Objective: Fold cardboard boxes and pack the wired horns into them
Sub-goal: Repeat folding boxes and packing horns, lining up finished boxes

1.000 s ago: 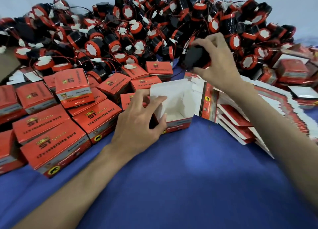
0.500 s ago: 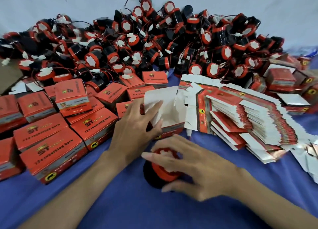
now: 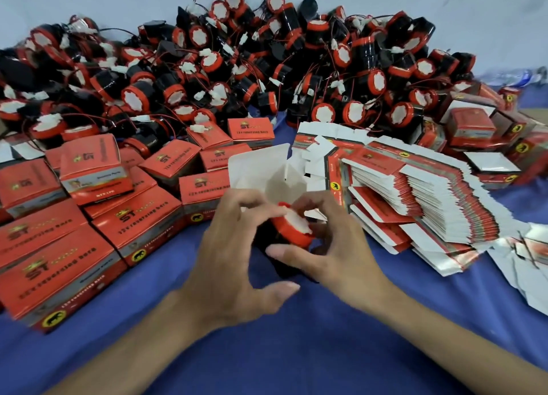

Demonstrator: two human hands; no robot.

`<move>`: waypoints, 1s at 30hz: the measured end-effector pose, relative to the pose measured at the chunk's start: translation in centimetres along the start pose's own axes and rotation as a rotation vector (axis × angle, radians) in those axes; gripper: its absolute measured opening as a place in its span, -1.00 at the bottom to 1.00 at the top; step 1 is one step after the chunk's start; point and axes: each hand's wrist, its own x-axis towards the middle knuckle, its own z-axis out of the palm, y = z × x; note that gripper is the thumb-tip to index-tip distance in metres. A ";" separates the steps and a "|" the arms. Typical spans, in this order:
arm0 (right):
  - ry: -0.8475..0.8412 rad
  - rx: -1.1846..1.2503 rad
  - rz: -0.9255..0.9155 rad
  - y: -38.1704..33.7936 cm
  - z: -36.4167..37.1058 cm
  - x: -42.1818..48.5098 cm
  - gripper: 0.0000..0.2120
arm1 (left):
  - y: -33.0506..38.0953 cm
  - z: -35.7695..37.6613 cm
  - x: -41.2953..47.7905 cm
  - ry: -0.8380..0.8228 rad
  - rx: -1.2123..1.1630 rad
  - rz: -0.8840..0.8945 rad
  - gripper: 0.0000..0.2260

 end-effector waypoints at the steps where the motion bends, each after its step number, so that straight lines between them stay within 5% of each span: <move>1: 0.024 0.076 0.050 -0.1 0.0 0.1 -0.49 | 0.3 0.3 -0.2 -0.054 0.007 -0.037 -0.41; 7: -0.026 0.239 0.165 -0.1 -0.1 0.1 -0.56 | 0.6 0.4 0.0 -0.065 0.128 -0.068 -0.38; 11: -0.160 0.389 0.147 -0.1 -0.9 0.3 -0.55 | 0.7 0.6 0.4 0.065 0.146 0.015 -0.56; 17: -0.521 0.247 0.078 -0.3 -1.5 -0.2 -0.20 | 0.3 -0.1 0.6 0.318 0.002 -0.089 -0.67; 25: -0.417 0.113 0.107 0.0 -3.3 1.2 -0.72 | -0.8 -0.3 0.6 0.366 -0.061 -0.063 -0.75; 30: -0.401 0.227 0.105 0.2 -4.1 1.9 -0.79 | -0.5 -0.2 0.5 0.260 -0.071 0.141 -0.66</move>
